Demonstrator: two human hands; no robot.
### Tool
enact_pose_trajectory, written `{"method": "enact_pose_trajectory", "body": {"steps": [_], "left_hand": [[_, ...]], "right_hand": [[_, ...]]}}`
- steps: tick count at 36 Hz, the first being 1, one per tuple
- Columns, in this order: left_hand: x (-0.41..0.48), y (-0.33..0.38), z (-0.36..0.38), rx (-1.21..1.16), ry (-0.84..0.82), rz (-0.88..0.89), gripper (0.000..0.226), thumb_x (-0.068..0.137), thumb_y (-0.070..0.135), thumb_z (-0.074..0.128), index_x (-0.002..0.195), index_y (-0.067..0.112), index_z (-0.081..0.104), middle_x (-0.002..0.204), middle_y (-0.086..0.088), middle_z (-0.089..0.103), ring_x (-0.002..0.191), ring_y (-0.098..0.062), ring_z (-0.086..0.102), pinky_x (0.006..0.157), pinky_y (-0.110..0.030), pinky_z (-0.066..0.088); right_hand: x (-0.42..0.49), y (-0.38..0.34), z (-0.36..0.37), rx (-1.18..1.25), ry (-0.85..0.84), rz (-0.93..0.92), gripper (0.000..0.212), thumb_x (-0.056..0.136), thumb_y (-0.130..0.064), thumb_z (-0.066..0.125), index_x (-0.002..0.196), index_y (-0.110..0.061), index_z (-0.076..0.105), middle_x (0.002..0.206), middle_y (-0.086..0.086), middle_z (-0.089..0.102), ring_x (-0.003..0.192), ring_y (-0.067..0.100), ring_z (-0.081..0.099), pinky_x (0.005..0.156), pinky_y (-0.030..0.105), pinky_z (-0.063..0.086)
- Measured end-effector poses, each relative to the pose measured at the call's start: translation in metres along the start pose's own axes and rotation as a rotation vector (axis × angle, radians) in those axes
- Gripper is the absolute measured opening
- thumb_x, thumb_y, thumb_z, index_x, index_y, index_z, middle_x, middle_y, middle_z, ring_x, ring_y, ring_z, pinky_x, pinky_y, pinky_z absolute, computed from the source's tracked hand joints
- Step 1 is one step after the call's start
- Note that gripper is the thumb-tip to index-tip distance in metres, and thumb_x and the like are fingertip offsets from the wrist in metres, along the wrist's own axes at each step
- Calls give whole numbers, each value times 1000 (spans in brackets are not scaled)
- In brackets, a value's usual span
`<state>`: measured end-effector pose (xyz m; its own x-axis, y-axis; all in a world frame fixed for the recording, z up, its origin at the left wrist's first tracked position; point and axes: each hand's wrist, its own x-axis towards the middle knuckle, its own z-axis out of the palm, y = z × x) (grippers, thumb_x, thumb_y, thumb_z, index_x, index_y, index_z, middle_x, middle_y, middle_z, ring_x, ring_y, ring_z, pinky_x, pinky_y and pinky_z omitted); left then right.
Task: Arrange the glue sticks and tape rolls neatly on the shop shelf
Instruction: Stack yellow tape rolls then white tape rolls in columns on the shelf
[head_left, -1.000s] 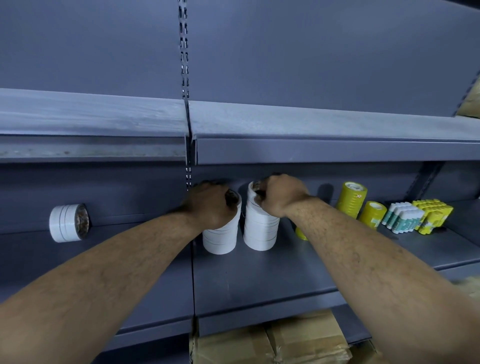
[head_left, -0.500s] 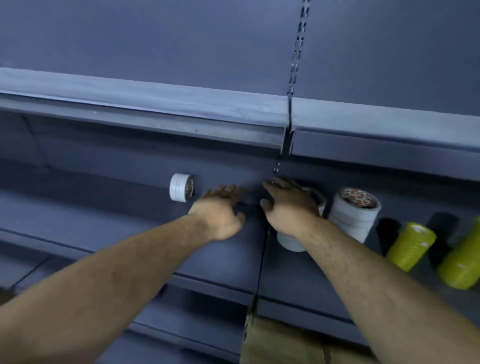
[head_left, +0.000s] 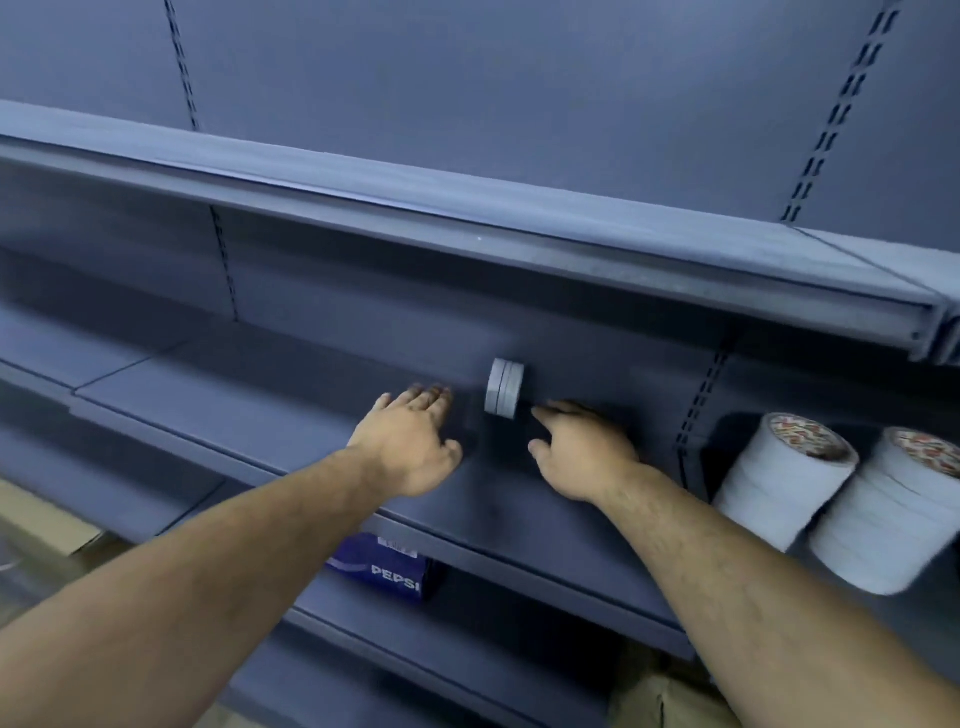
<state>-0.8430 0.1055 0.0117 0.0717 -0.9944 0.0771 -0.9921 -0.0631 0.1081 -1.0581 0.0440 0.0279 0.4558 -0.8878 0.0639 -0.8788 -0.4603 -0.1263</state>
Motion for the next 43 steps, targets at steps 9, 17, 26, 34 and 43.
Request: {"method": "enact_pose_trajectory", "body": {"steps": [9, 17, 26, 34, 43], "left_hand": [[22, -95, -11, -34, -35, 82, 73, 93, 43, 36, 159, 18, 15, 166, 1, 15, 152, -15, 9, 124, -41, 8], [51, -110, -15, -79, -45, 145, 70, 94, 41, 40, 158, 19, 20, 165, 1, 16, 152, -16, 11, 124, -41, 9], [80, -113, -11, -18, -114, 130, 73, 96, 46, 41, 159, 22, 13, 167, 2, 9, 153, -15, 6, 124, -36, 0], [103, -97, -3, -20, -154, 191, 76, 93, 48, 49, 157, 23, 17, 165, 1, 14, 151, -18, 13, 123, -37, 9], [149, -81, 21, -28, 8, 394, 55, 81, 38, 44, 131, 17, 53, 139, -7, 55, 126, -28, 50, 109, -38, 38]], "right_hand": [[43, -57, 29, -37, -67, 153, 48, 99, -37, 48, 144, -21, 48, 147, -2, 49, 131, 22, 47, 101, 33, 45], [77, -56, 22, 115, 31, 395, 42, 97, -32, 55, 136, -20, 50, 135, 4, 60, 120, 26, 59, 90, 32, 50], [130, -42, 38, 558, 59, 440, 55, 82, -8, 70, 133, -13, 51, 124, -1, 61, 114, 20, 59, 86, 20, 40], [136, -52, 44, 453, 92, 337, 33, 80, -20, 80, 107, -15, 63, 99, -3, 65, 95, 16, 63, 69, 17, 38], [111, -46, 36, 166, 55, 320, 32, 94, -30, 64, 125, -25, 60, 124, 3, 68, 112, 27, 63, 76, 21, 38]]}}
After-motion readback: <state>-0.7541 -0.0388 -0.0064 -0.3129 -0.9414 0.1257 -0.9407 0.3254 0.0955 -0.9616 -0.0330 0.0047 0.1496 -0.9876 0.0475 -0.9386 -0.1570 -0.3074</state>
